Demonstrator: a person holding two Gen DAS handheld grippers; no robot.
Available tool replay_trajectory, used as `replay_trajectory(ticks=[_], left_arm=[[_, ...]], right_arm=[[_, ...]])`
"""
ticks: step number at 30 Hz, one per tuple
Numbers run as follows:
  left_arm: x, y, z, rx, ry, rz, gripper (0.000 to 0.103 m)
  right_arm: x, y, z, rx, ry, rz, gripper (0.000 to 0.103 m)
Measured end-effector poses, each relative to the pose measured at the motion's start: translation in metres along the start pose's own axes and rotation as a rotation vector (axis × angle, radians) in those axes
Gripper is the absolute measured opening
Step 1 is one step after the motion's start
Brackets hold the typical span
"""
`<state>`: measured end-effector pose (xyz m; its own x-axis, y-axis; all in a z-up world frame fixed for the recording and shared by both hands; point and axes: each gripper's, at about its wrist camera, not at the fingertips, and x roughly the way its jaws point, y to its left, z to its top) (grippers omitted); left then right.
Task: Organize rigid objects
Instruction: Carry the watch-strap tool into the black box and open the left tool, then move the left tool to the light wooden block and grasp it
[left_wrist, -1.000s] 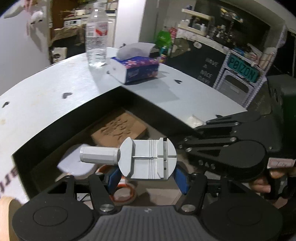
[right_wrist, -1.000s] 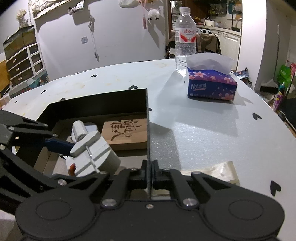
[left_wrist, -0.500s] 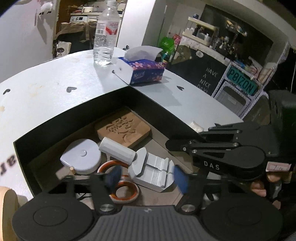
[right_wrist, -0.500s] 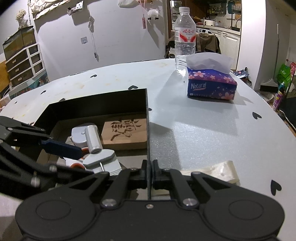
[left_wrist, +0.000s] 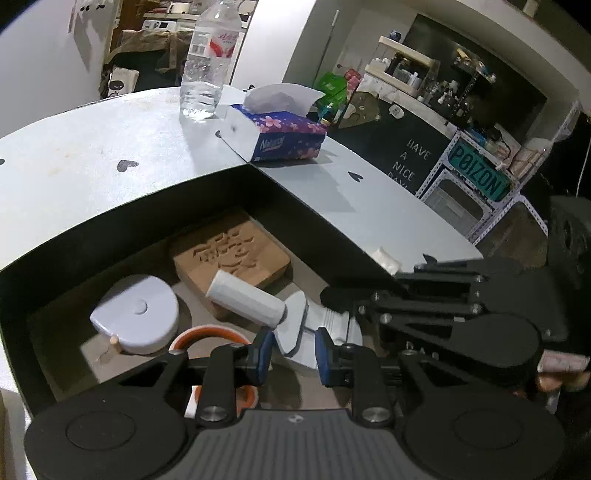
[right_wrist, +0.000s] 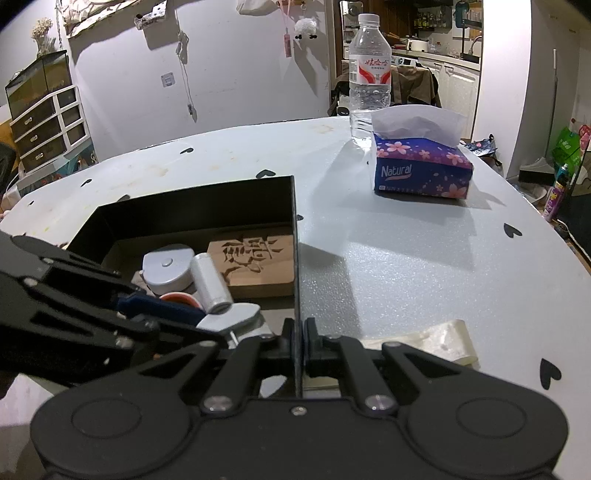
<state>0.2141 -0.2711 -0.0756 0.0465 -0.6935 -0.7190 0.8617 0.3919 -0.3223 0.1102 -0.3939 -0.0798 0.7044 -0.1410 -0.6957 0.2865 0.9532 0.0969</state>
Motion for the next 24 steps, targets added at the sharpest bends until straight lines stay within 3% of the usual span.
replay_trajectory(ticks=[12, 21, 24], left_arm=[[0.009, -0.002, 0.008, -0.041, -0.018, 0.004, 0.027], [-0.005, 0.0, 0.002, -0.064, -0.044, 0.056, 0.055], [-0.014, -0.004, -0.002, -0.062, -0.064, 0.098, 0.07]], right_arm=[[-0.001, 0.0, 0.0, 0.004, 0.0, 0.003, 0.005], [-0.001, -0.001, -0.001, 0.009, 0.001, 0.005, 0.005], [-0.001, -0.002, 0.0, 0.011, 0.002, 0.006, 0.005]])
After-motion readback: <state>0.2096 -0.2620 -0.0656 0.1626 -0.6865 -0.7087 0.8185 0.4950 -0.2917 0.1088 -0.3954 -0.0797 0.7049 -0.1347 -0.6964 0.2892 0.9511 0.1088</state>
